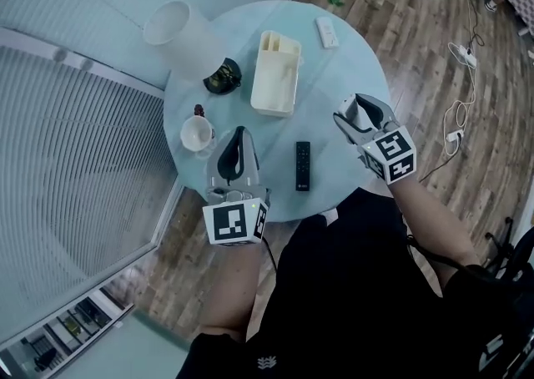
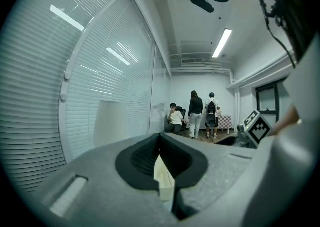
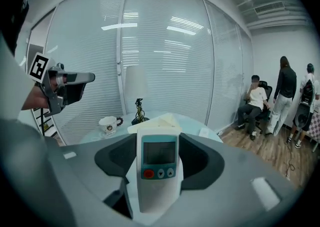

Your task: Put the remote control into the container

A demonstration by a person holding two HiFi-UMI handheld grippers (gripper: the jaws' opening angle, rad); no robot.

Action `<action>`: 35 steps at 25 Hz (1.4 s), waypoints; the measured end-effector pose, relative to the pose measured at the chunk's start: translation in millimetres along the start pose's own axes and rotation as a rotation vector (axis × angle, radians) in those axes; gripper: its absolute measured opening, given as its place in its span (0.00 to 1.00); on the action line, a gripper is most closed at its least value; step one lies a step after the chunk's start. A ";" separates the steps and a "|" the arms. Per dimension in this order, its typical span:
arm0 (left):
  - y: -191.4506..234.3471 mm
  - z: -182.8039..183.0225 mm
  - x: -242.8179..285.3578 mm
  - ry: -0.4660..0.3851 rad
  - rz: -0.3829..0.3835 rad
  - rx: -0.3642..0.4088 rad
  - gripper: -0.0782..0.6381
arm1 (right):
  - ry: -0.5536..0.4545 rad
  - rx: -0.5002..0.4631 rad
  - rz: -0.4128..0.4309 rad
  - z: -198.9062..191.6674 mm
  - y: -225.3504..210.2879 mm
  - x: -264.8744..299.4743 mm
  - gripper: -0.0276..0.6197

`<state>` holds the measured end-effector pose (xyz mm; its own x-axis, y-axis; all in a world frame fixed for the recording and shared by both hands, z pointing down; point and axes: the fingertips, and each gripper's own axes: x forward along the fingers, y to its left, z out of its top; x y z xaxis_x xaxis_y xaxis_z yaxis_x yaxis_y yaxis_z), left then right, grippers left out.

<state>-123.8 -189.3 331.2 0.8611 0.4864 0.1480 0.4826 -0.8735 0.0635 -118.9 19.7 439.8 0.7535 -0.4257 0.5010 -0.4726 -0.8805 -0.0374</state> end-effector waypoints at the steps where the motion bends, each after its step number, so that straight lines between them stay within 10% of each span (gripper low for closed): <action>1: 0.9 4.3 -1.1 -0.006 0.001 0.001 0.11 | -0.010 -0.003 -0.007 6.0 -1.0 -3.8 0.46; 18: -14.7 49.6 19.7 -0.034 0.176 0.031 0.11 | -0.146 -0.048 0.137 72.4 -39.0 2.5 0.46; 35: -82.6 79.4 25.1 -0.068 0.571 0.021 0.11 | -0.178 -0.199 0.488 106.5 -89.3 19.9 0.46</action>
<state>-129.3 -103.6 251.3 0.9941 -0.0615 0.0895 -0.0593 -0.9979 -0.0279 -13.0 67.6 361.1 0.4833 -0.8181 0.3116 -0.8501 -0.5236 -0.0560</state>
